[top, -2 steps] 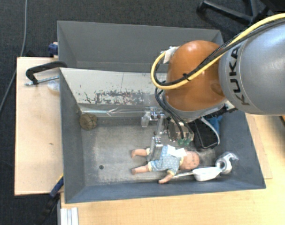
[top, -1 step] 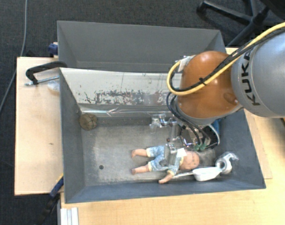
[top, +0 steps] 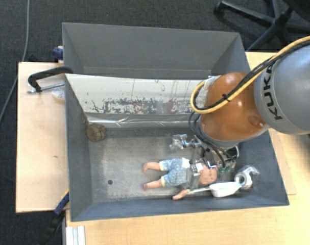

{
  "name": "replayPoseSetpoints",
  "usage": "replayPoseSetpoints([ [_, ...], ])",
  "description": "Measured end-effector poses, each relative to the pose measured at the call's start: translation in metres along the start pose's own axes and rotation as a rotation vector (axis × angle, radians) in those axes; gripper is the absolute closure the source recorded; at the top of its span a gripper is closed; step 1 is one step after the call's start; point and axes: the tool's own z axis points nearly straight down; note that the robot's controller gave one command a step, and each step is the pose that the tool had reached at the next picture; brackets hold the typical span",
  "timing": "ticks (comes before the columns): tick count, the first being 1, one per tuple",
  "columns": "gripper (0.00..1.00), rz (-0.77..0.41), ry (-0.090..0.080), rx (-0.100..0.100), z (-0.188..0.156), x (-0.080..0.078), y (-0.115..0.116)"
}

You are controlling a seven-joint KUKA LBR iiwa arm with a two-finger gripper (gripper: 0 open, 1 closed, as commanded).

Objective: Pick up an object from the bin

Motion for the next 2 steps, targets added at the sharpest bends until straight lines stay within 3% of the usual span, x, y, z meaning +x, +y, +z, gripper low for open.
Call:
replayPoseSetpoints([
  [1,0.0,-0.208,-0.01,0.0,-0.01,-0.003,0.0],
  [2,0.0,-0.114,-0.005,0.0,0.059,-0.007,-0.007],
])
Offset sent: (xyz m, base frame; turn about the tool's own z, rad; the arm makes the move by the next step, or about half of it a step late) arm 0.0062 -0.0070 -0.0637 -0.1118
